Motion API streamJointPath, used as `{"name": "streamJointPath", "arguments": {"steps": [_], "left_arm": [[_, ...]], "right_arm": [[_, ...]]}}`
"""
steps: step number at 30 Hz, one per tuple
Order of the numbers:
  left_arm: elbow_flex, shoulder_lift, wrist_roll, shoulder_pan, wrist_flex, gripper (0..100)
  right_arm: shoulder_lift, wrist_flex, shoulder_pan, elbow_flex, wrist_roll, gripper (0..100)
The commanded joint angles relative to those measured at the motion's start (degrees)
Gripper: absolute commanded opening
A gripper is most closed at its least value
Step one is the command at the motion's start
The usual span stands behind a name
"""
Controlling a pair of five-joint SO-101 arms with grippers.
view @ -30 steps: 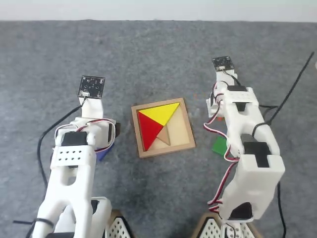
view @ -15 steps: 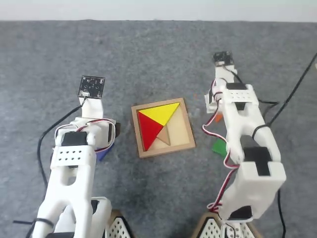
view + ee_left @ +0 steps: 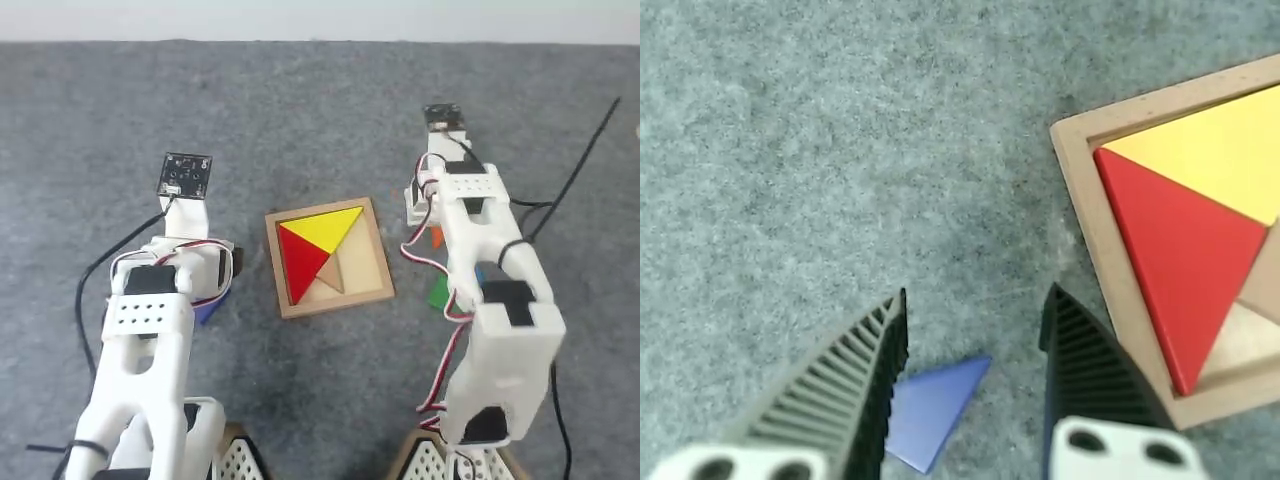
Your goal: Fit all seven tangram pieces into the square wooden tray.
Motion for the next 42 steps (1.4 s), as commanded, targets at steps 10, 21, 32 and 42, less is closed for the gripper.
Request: {"name": "streamJointPath", "arguments": {"steps": [10,21,32,42], "left_arm": [[-0.84,-0.62,0.0,0.09,0.18,22],[-0.84,-0.44,0.0,0.18,0.09,22],[-0.84,-0.62,0.0,0.0,0.18,22],[-0.84,-0.62,0.0,0.09,0.18,22]], "right_arm": [[2.51,4.18,0.4,-6.07,10.37,2.5],[-4.09,12.44,-0.48,-10.29,1.41,0.7],[-4.53,21.49,-16.48,-14.15,-13.8,0.7],[0.48,19.47,-19.03,-14.15,-16.62,0.7]]}}
